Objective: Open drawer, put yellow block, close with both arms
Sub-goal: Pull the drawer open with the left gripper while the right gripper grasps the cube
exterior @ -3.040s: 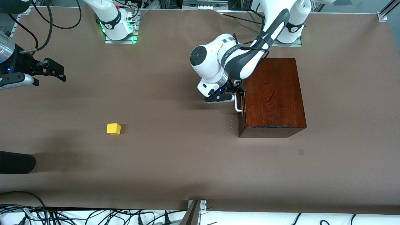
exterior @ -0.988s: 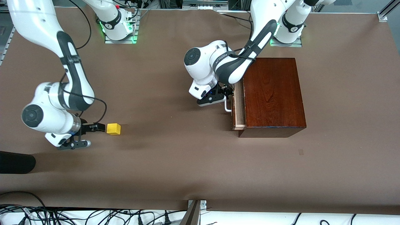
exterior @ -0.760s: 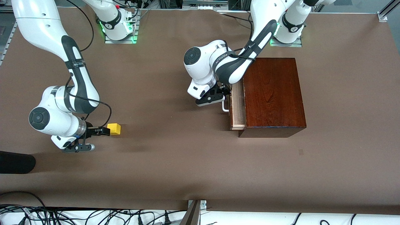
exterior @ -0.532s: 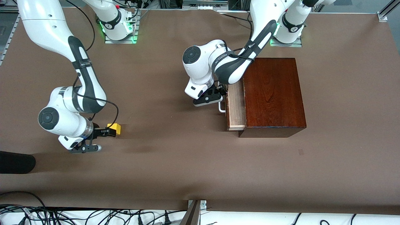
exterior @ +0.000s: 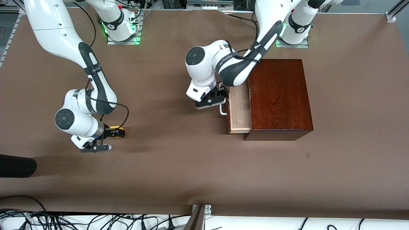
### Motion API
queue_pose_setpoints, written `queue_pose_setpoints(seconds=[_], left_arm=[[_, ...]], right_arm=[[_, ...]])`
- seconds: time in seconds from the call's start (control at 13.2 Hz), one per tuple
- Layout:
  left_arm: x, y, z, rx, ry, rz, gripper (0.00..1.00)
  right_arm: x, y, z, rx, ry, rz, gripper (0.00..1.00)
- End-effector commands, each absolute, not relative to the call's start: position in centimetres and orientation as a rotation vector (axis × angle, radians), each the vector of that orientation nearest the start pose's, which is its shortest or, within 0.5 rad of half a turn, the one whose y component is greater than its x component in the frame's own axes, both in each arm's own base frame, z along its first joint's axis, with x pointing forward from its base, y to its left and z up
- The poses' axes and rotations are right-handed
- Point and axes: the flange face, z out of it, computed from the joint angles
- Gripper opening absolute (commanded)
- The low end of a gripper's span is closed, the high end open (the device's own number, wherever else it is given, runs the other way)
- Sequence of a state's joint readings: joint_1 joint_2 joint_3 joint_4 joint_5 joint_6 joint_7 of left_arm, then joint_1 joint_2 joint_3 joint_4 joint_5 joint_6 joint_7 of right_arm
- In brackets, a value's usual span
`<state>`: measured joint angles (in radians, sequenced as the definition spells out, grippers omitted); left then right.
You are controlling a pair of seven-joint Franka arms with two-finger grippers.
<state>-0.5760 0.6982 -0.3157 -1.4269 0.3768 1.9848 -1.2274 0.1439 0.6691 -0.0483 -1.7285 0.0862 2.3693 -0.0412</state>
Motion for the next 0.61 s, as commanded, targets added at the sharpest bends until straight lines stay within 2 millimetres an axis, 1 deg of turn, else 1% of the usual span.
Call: queue_pose_setpoints(seconds=[0.0, 0.08, 0.15, 0.23, 0.3, 0.38, 0.46, 0.53], left_arm=[[50.2, -50.5, 34.7, -2.993, -0.354, -0.125, 1.00], [50.4, -49.2, 36.7, -2.961, -0.336, -0.115, 1.00], [50.9, -47.4, 39.0, -2.943, -0.303, -0.103, 1.00], [51.3, -45.6, 41.6, -2.943, -0.259, -0.074, 1.00], [52.0, -43.3, 44.3, -2.943, -0.214, -0.058, 1.00], [53.0, -40.4, 46.5, -2.926, -0.125, -0.029, 1.00], [53.9, -37.3, 48.6, -2.910, 0.018, 0.004, 1.00], [54.8, -34.4, 50.4, -2.904, 0.110, 0.019, 1.00]], right_arm=[[65.7, 6.5, 19.6, -3.099, -0.113, 0.023, 0.97], [65.6, 6.6, 19.5, -3.099, -0.115, 0.028, 0.92], [65.6, 6.5, 19.4, -3.100, -0.113, 0.030, 0.85], [65.5, 6.5, 19.4, -3.100, -0.115, 0.032, 0.73], [65.5, 6.6, 19.3, -3.100, -0.120, 0.037, 0.60], [65.4, 6.5, 19.1, -3.100, -0.120, 0.044, 0.49], [65.2, 6.5, 18.9, -3.100, -0.122, 0.054, 0.41], [65.2, 6.5, 19.0, -3.099, -0.122, 0.056, 0.32]])
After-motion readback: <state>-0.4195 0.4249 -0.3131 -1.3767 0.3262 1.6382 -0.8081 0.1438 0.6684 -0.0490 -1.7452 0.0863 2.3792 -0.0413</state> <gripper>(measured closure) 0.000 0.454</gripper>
